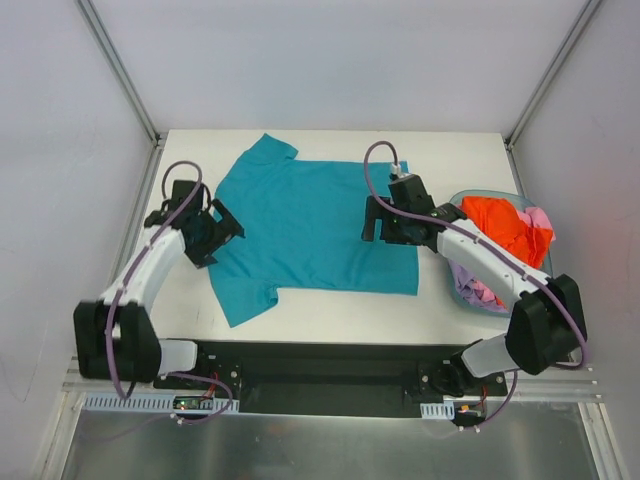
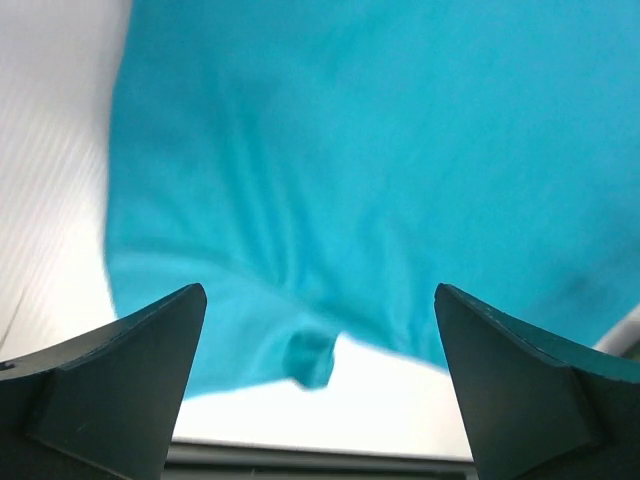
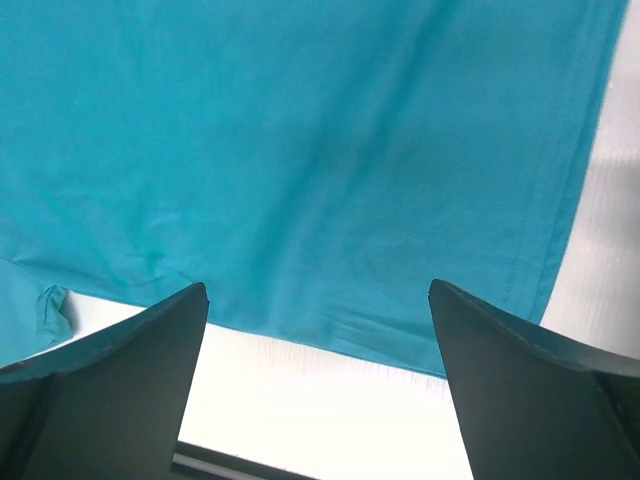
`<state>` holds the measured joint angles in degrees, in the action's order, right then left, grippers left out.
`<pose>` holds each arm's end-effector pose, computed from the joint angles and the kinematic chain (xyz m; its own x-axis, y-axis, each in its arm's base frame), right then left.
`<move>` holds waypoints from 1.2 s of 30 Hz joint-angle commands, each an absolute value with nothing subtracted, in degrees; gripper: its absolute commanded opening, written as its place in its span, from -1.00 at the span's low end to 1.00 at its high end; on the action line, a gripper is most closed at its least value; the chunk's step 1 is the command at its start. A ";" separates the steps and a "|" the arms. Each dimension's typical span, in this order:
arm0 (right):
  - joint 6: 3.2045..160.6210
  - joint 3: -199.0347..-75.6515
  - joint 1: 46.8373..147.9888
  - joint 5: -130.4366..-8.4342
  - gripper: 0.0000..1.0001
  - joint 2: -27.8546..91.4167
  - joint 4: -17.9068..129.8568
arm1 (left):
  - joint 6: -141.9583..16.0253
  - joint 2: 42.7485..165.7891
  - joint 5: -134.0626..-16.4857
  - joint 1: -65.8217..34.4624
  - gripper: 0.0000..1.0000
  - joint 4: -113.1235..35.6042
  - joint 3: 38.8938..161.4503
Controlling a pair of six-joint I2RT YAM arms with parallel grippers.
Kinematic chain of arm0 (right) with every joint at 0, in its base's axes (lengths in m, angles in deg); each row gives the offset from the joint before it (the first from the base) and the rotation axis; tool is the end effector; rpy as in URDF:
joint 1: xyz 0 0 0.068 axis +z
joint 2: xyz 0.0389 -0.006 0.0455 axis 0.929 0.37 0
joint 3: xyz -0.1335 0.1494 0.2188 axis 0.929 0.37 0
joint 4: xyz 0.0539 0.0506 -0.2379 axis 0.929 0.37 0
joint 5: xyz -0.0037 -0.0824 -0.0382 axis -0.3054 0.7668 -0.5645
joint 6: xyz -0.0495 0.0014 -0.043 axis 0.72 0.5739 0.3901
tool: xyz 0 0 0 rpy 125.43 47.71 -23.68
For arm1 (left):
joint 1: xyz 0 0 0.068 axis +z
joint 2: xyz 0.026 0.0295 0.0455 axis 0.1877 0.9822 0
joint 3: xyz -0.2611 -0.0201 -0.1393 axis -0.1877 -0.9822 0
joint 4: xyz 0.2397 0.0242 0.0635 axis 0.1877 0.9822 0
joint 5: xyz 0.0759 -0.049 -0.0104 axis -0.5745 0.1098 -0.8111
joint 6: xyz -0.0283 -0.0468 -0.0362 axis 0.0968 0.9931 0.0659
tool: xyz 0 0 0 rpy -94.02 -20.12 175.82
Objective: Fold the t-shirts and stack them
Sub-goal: Flatten out the tshirt, then grap the side of the flattened tshirt closest away from the robot with both arms
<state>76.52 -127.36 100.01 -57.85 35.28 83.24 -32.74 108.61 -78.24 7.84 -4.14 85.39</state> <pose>0.2718 0.1639 0.2910 -0.7084 -0.1899 -0.6798 -0.3425 0.9346 0.0958 0.2774 -0.0193 0.2622 -0.6787 -0.6293 -0.3786 -0.4663 0.7675 -0.4398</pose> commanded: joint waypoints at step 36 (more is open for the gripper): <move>70.19 -108.83 96.50 -56.52 0.97 21.63 90.36 | -21.72 91.71 -77.21 4.58 -1.00 0.87 55.60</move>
<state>74.16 -110.96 96.60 -57.67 23.98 86.34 -22.47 93.92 -76.09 5.13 4.29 56.91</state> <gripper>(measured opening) 0.974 0.011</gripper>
